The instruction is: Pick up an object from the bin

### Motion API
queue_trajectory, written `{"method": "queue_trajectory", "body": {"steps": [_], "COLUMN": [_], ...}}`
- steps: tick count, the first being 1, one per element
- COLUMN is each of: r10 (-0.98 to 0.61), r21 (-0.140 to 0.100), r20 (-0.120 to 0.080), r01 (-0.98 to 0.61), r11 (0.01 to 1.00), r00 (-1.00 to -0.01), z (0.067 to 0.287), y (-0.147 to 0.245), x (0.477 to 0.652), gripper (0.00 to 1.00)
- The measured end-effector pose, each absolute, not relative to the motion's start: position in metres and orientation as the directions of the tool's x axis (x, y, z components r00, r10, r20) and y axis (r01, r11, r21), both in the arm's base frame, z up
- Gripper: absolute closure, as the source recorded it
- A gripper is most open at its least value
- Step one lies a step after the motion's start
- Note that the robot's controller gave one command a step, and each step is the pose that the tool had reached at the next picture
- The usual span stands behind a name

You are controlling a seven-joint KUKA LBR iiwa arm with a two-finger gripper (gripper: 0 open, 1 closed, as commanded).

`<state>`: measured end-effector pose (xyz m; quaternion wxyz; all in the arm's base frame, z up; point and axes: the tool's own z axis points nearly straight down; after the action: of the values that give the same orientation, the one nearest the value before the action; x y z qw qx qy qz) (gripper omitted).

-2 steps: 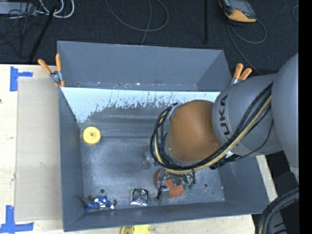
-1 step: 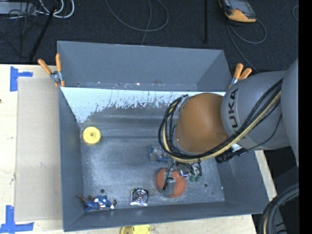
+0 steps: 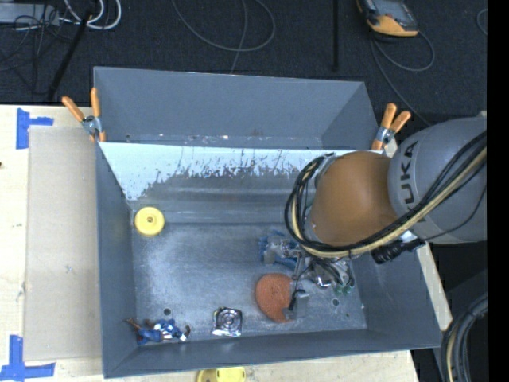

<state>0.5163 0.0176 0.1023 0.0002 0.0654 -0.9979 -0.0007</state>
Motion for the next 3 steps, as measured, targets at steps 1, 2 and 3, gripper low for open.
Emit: {"method": "queue_trajectory", "body": {"steps": [1, 2, 3], "r10": [-0.072, -0.070, -0.066], "r21": [0.001, 0.001, 0.001], "r20": [0.008, 0.008, -0.001], "r01": [-0.072, -0.070, -0.066], "r11": [0.997, 0.998, 0.998], "r00": [-0.997, -0.998, -0.998], "z": [0.072, 0.072, 0.176], "y": [0.011, 0.011, 0.042], "x": [0.521, 0.521, 0.546], "gripper": [1.00, 1.00, 1.00]}}
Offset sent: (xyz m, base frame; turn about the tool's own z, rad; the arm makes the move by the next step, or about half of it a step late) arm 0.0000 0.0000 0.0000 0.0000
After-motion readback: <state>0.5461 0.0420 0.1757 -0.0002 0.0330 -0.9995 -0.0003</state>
